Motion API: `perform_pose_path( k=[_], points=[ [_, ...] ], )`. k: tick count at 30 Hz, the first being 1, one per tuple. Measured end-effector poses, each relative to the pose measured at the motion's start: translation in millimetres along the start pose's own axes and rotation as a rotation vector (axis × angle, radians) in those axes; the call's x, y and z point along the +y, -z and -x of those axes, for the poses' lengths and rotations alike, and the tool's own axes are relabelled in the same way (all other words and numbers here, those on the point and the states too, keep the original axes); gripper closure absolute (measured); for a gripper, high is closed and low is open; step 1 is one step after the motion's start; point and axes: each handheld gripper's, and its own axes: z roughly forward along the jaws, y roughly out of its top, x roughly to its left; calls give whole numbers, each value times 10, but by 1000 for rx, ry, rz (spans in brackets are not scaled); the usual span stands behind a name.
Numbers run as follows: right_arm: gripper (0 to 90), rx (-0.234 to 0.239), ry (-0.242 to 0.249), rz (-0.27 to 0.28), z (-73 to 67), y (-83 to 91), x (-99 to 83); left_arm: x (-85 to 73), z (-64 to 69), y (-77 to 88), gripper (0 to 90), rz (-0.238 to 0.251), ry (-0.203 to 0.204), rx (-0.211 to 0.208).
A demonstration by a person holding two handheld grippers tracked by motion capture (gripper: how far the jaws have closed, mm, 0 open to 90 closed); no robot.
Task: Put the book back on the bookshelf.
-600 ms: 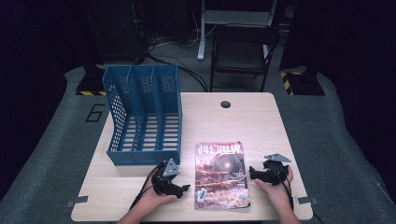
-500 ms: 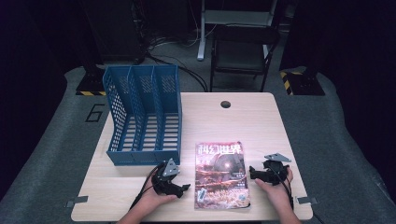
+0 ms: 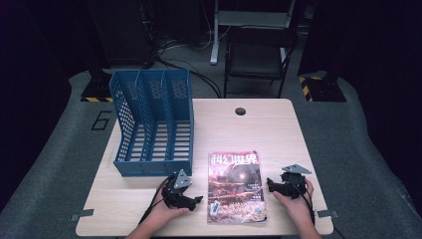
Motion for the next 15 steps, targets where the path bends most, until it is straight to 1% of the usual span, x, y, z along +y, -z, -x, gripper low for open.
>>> perform_pose_path(
  k=[1, 2, 3, 4, 5, 6, 7, 8, 9, 10, 11, 13, 15],
  points=[
    [193, 4, 0, -7, 1, 14, 2, 8, 1, 0, 147, -2, 9, 6],
    [193, 4, 0, -7, 1, 14, 2, 8, 1, 0, 163, -2, 9, 6],
    [237, 8, 1, -4, -2, 25, 4, 26, -3, 1, 163, -10, 22, 14],
    [291, 16, 13, -17, 1, 51, 9, 37, -5, -1, 171, -12, 33, 17],
    [343, 37, 20, -30, -8, 76, 17, 58, -3, -6, 195, -13, 56, 21],
    [343, 37, 20, -30, -8, 76, 17, 58, -3, -6, 217, -13, 56, 21],
    [356, 52, 33, -45, -13, 100, 19, 74, -11, -8, 251, -12, 51, 29],
    [356, 52, 33, -45, -13, 100, 19, 83, -16, -8, 251, -16, 62, 20],
    [370, 50, 32, -53, -17, 108, 20, 93, -16, -11, 267, -14, 77, 24],
    [392, 65, 31, -59, -17, 124, 20, 103, -21, -12, 284, -15, 83, 27],
    [431, 87, 4, -74, -30, 162, 24, 117, -21, -9, 311, -16, 113, 14],
    [443, 89, -3, -72, -39, 177, 23, 125, -24, -3, 314, -24, 119, 9],
    [461, 109, -16, -54, -66, 225, 32, 144, -6, -15, 322, -17, 136, -11]
  ],
)
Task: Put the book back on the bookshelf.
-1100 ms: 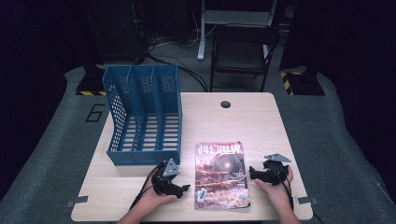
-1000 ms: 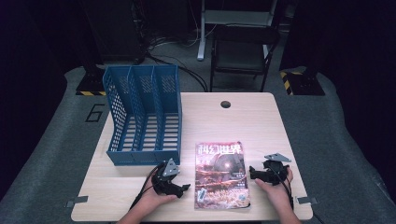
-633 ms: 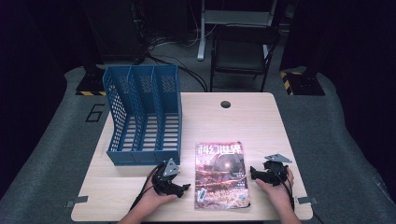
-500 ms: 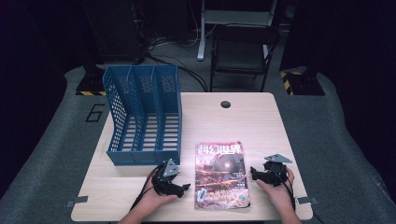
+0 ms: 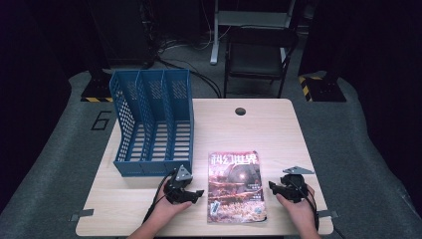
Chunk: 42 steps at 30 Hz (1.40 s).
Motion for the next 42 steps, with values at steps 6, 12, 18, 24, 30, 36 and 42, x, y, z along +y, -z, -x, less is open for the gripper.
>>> perform_pose_path(
  k=[6, 12, 18, 24, 30, 36, 42],
  points=[
    [441, 89, -31, 78, -103, 42, 30, 36, 79, -59, 326, 25, 57, -67],
    [440, 120, -34, 73, -164, -2, 41, 73, 203, -127, 327, 20, 14, -59],
    [462, 154, -60, 42, -184, -55, 32, 103, 334, -177, 331, 11, -22, -66],
    [488, 170, -54, 19, -286, -118, 34, 106, 395, -206, 382, 25, -25, -80],
    [489, 173, -59, -7, -377, -174, 23, 97, 404, -201, 400, 28, -35, -68],
    [516, 179, -98, -15, -375, -161, 17, 107, 428, -185, 416, 4, -35, -58],
    [520, 207, -121, -35, -397, -141, 7, 88, 434, -150, 417, -9, -44, -48]
  ],
)
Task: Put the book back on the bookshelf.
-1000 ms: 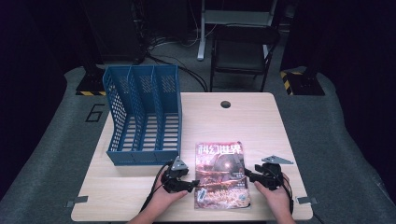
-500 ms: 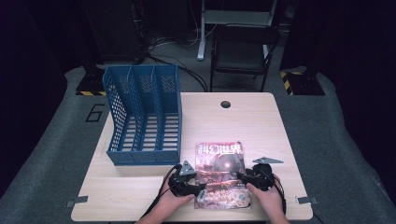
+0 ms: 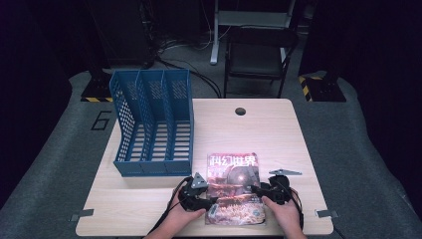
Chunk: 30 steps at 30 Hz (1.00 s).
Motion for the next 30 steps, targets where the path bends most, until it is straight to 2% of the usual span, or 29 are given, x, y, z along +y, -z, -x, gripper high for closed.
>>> perform_pose_path(
  k=[3, 4, 5, 6, 10, 11, 17, 19, 21, 23, 26, 30],
  points=[
    [547, 5, -9, 9, 14, 12, -3, 1, -3, 8, 418, -9, 0, -6],
    [544, 11, -20, 21, 25, 11, -4, 2, 4, 2, 419, -5, -6, 8],
    [518, 13, -29, 34, 48, 7, 0, -1, 6, 3, 419, -5, -3, 8],
    [496, -7, -31, 41, 81, -2, 12, -12, 4, 5, 419, 3, -4, 2],
    [490, 24, -65, 49, 113, -25, 26, -25, 4, 5, 420, 13, -8, 8],
    [486, 17, -50, 45, 88, -39, 36, -26, 4, 5, 420, 14, -8, 8],
    [463, 7, -34, 36, 28, -68, 53, -48, 8, 2, 420, 32, -1, 5],
    [460, 20, -69, 32, 40, -62, 60, -53, 13, 0, 420, 39, 6, 2],
    [460, 27, -69, 41, 57, -63, 62, -58, 5, 4, 421, 40, -4, 5],
    [460, 49, -106, 52, 62, -26, 76, -62, 2, 11, 420, 37, -5, 0],
    [461, 62, -102, 65, 54, 8, 89, -67, 5, 8, 421, 42, 0, -5],
    [464, 106, -90, 110, 30, 82, 116, -68, 4, 8, 420, 43, -1, -5]
  ],
)
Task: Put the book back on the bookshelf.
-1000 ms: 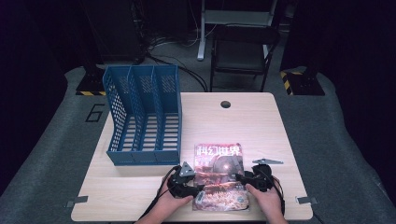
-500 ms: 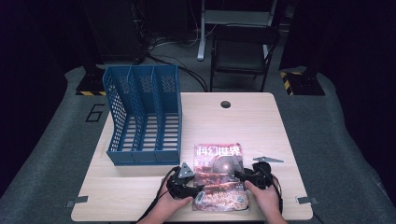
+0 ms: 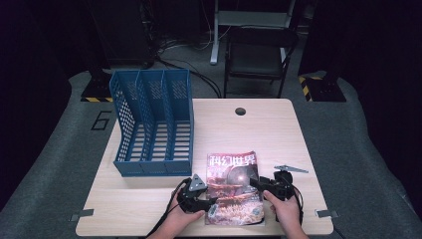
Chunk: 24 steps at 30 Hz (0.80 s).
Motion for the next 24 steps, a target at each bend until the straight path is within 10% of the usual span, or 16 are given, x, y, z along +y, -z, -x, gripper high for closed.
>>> perform_pose_path(
  k=[8, 20, 24],
  points=[
    [477, 102, -29, 60, -41, 75, 18, -3, 4, -3, 421, 6, 5, 0],
    [488, 144, -72, -22, -22, 64, -44, -17, 7, 0, 421, 13, 2, 2],
    [468, 110, -13, -86, -58, -117, -53, -19, 3, 3, 421, 12, -3, 0]
  ],
)
